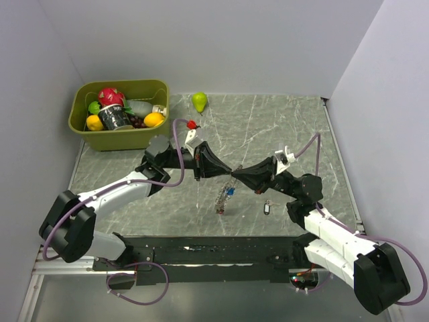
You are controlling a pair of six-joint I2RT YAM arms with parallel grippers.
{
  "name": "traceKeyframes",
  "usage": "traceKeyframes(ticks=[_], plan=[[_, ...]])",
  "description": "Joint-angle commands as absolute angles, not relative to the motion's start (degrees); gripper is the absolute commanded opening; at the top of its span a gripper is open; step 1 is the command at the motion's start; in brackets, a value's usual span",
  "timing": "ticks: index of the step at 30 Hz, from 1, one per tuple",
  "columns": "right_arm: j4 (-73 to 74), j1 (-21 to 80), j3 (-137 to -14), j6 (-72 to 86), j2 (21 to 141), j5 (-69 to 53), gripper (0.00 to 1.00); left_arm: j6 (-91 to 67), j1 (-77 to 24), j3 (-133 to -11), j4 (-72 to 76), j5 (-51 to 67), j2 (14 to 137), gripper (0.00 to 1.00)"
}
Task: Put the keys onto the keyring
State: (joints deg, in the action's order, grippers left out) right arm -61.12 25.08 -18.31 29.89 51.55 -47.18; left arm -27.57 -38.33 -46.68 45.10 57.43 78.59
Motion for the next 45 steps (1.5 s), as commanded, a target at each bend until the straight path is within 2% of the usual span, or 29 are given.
traceKeyframes(ticks=[1,4,6,8,11,19,23,25,28,32,38,39,43,45], plan=[[-62.0,25.8,-19.3,27.6,50.2,-46.5,0.00,-20.3,-40.4,-50.4,34.8,54.6,77.1,0.01],[-57.1,25.8,-20.6,25.8,49.5,-47.7,0.03,-14.3,-40.5,-52.9,24.5,52.5,75.7,0.01],[-53.8,25.8,-21.6,23.6,49.1,-48.3,0.13,-10.9,-40.6,-54.0,18.5,50.4,74.7,0.01],[-48.6,25.7,-23.3,21.3,48.5,-49.4,0.30,-7.9,-40.7,-55.8,14.7,48.3,74.1,0.01],[-43.1,25.8,-25.0,18.6,48.0,-50.4,0.42,-5.6,-40.8,-57.3,10.1,46.8,73.7,0.01],[-31.9,25.3,-28.5,12.3,46.7,-51.2,0.48,-2.6,-41.4,-59.8,3.5,44.4,73.1,0.01],[-23.4,25.1,-31.0,6.7,44.8,-48.0,0.55,5.8,-43.7,-64.2,-7.8,38.6,74.2,0.01],[-20.7,24.9,-31.9,4.6,44.3,-46.2,0.63,7.8,-44.5,-66.8,-11.1,36.5,75.0,0.01],[-17.4,24.3,-33.7,1.9,44.6,-46.2,0.68,10.8,-46.0,-69.1,-16.2,33.8,76.5,0.01],[-13.8,24.0,-35.9,0.5,46.2,-48.5,0.70,14.7,-48.0,-70.7,-20.5,28.5,77.6,0.01],[-10.3,23.7,-37.3,-4.0,47.5,-51.0,0.68,18.0,-49.1,-70.3,-21.8,27.1,76.4,0.01],[-10.0,23.8,-37.5,-4.3,48.0,-52.4,0.66,18.3,-49.1,-69.8,-21.5,27.3,76.0,0.01],[-8.7,23.8,-38.7,-5.3,50.1,-56.2,0.50,18.7,-49.5,-68.1,-19.3,28.1,74.3,0.01],[-8.6,23.7,-39.0,-5.2,51.6,-57.7,0.49,18.7,-49.4,-67.9,-18.7,28.4,73.7,0.01]])
